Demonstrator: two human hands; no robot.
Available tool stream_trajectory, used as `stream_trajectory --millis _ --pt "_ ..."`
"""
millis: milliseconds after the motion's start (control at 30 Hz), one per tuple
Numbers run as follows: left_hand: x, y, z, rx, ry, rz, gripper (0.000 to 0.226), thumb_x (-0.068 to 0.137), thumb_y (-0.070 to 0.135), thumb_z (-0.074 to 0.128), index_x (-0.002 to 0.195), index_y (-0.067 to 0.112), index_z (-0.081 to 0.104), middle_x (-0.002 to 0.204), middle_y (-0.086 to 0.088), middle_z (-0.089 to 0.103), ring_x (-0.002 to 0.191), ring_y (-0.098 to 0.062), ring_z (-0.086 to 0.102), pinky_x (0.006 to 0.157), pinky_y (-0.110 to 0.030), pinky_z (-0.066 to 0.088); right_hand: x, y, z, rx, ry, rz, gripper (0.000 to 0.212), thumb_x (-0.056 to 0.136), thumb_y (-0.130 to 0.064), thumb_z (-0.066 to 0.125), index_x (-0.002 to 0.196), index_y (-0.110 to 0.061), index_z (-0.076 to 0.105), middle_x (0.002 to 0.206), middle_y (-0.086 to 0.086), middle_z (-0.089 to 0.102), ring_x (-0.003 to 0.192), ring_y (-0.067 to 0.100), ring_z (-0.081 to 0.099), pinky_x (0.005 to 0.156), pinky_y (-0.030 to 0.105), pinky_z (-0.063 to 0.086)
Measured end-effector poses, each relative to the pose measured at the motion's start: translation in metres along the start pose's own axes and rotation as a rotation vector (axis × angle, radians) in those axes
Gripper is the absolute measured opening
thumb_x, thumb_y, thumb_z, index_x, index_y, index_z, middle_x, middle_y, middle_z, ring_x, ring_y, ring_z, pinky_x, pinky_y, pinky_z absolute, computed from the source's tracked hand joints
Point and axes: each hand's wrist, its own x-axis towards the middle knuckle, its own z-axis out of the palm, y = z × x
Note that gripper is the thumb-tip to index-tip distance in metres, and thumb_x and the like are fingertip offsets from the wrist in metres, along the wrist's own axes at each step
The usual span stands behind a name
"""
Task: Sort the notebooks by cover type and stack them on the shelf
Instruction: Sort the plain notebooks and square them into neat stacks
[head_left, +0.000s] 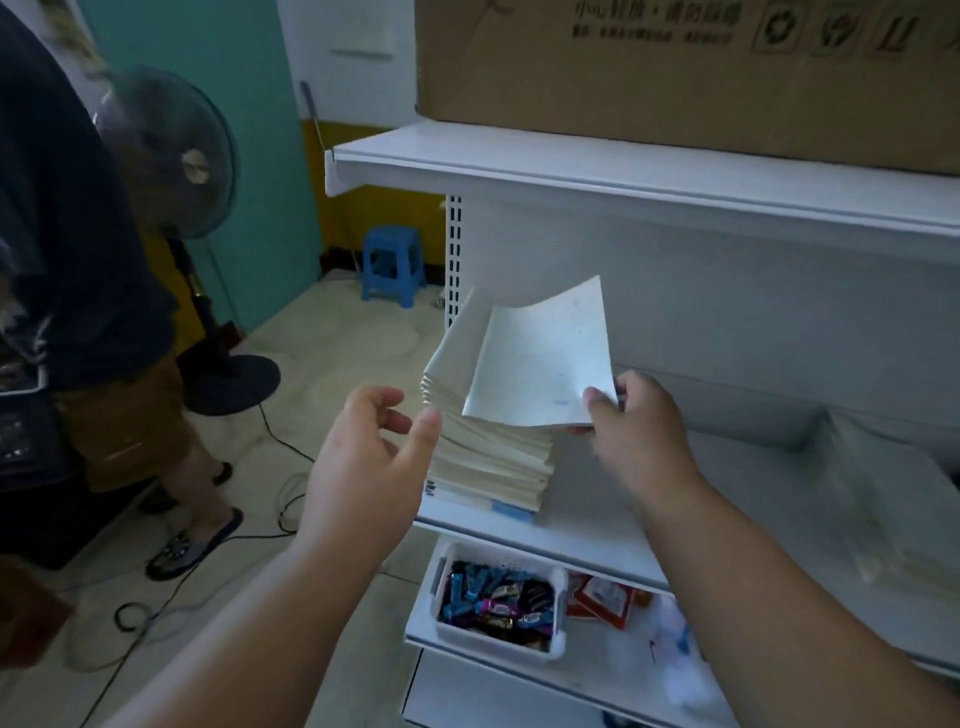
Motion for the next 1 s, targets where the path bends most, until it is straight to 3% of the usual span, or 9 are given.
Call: stream_trajectory --millis 133,233,367,467,567,700,833,933,1000 --pt "0.012 0.011 0.004 -0.271 -0.081 -0.261 0.028 0.095 0.042 0.061 0.114 0.026 0.051 0.098 0.009 0.065 0.075 -0.013 0.07 0.069 -0.041 0.06 -0.058 -0.025 0.003 0.482 -0.231 0.031 0.01 0.099 -0.019 0.058 0.089 -0.019 0.059 0.07 0.004 0.067 0.045 0.012 0.043 0.046 0.026 0.035" --pt "0.015 0.01 0.002 -0.52 0.008 -0.297 0.014 0.097 0.018 0.062 0.099 0.032 0.06 0.098 0.004 0.071 0.085 -0.025 0.07 0.067 -0.046 0.061 -0.066 -0.037 0.003 0.523 -0.297 0.034 0.021 0.1 -0.028 0.057 0.085 -0.013 0.061 0.06 0.001 0.067 0.049 0.017 0.043 0.048 0.027 0.037" --pt "0.012 0.001 -0.009 -0.589 0.103 -0.196 0.027 0.096 0.016 0.06 0.095 0.043 0.062 0.095 0.014 0.074 0.092 -0.018 0.071 0.073 -0.042 0.059 -0.016 -0.028 0.002 0.035 -0.089 0.08 0.063 0.091 -0.069 0.042 0.072 -0.01 0.053 0.062 0.001 0.058 0.06 0.018 0.054 0.061 0.032 0.042" --pt "0.009 -0.002 -0.017 -0.619 0.093 -0.168 0.029 0.097 0.015 0.059 0.096 0.043 0.062 0.092 0.018 0.074 0.093 -0.014 0.07 0.078 -0.041 0.057 0.011 -0.021 0.01 -0.3 -0.202 0.048 0.066 0.082 -0.082 0.04 0.063 -0.019 0.038 0.058 -0.002 0.042 0.054 0.018 0.045 0.052 0.03 0.029" --pt "0.007 -0.003 -0.021 -0.63 0.071 -0.148 0.031 0.097 0.013 0.059 0.097 0.043 0.063 0.094 0.02 0.074 0.093 -0.01 0.07 0.083 -0.041 0.056 0.016 -0.012 0.019 -0.386 -0.293 0.055 0.057 0.086 -0.07 0.053 0.067 -0.017 0.041 0.061 -0.001 0.041 0.056 0.019 0.043 0.053 0.03 0.028" --pt "0.011 0.001 -0.024 -0.646 0.057 -0.133 0.03 0.098 0.011 0.056 0.098 0.04 0.063 0.091 0.018 0.074 0.087 -0.012 0.072 0.08 -0.047 0.059 0.015 0.0 0.012 -0.425 -0.128 0.032 0.039 0.095 -0.041 0.056 0.069 -0.011 0.05 0.063 0.004 0.052 0.065 0.027 0.053 0.053 0.029 0.032" --pt "0.017 0.006 -0.021 -0.716 0.003 -0.136 0.03 0.1 0.011 0.054 0.104 0.039 0.061 0.093 0.015 0.075 0.083 -0.012 0.071 0.061 -0.032 0.055 0.003 0.002 0.004 0.086 -0.002 0.141 0.018 0.095 -0.023 0.054 0.094 -0.008 0.063 0.073 0.016 0.07 0.053 0.025 0.055 0.056 0.033 0.043" --pt "0.019 0.005 -0.014 -0.667 -0.052 -0.155 0.023 0.101 0.017 0.053 0.104 0.039 0.059 0.1 0.006 0.072 0.084 -0.021 0.068 0.057 -0.037 0.054 -0.025 -0.011 0.004 0.689 -0.151 0.269 0.009 0.1 -0.011 0.053 0.094 -0.014 0.059 0.066 0.009 0.066 0.038 0.01 0.035 0.041 0.019 0.027" --pt "0.02 0.002 -0.008 -0.601 -0.1 -0.16 0.014 0.103 0.022 0.052 0.103 0.035 0.058 0.102 -0.001 0.07 0.08 -0.024 0.066 0.058 -0.039 0.054 -0.041 -0.018 0.005 0.856 -0.297 0.258 0.011 0.1 -0.007 0.053 0.094 -0.014 0.059 0.066 0.007 0.058 0.036 0.009 0.033 0.039 0.016 0.018"
